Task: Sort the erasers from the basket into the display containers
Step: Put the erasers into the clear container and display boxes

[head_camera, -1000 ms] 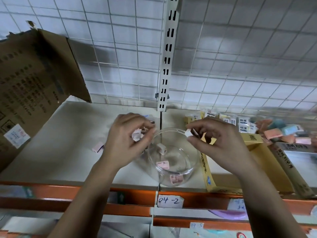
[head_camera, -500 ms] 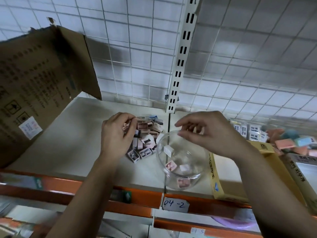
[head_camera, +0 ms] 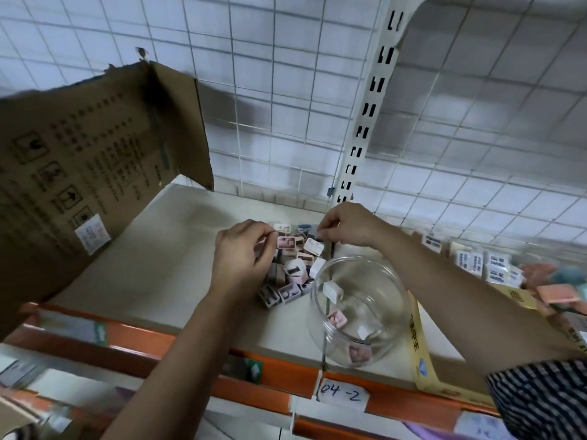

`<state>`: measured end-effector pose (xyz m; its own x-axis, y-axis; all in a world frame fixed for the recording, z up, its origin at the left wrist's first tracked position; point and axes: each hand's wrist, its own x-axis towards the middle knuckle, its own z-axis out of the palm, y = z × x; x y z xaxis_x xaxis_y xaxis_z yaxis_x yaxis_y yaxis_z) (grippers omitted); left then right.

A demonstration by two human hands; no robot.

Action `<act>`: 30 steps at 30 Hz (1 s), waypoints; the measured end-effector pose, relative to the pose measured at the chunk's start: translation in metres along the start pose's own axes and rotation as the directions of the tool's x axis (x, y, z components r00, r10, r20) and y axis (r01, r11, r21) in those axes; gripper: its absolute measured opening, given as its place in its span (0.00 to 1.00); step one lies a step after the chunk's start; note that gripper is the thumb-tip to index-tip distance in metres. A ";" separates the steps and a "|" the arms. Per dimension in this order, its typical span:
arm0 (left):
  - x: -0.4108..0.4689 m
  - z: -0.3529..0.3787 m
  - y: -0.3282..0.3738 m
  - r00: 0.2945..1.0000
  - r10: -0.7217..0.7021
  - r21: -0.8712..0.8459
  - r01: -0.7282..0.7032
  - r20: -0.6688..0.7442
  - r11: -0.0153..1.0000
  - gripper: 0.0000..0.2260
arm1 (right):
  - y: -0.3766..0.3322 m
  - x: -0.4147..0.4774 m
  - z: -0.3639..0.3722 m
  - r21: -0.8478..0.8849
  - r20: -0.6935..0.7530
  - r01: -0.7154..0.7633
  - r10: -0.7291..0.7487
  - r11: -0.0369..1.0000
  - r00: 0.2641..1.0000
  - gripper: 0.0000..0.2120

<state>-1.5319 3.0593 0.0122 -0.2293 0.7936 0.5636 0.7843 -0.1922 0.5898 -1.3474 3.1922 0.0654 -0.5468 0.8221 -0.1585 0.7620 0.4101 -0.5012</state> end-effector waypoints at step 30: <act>0.011 0.001 -0.012 0.974 0.154 0.064 -0.167 0.165 0.984 0.04 | 0.020 -0.023 -0.002 0.165 -0.151 0.025 0.000 0.986 0.988 0.11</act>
<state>-1.5435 3.0711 0.0110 -0.0071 0.8386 0.5447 0.8468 -0.2847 0.4493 -1.3182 3.1822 0.0607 -0.4879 0.8724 -0.0281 0.6802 0.3599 -0.6387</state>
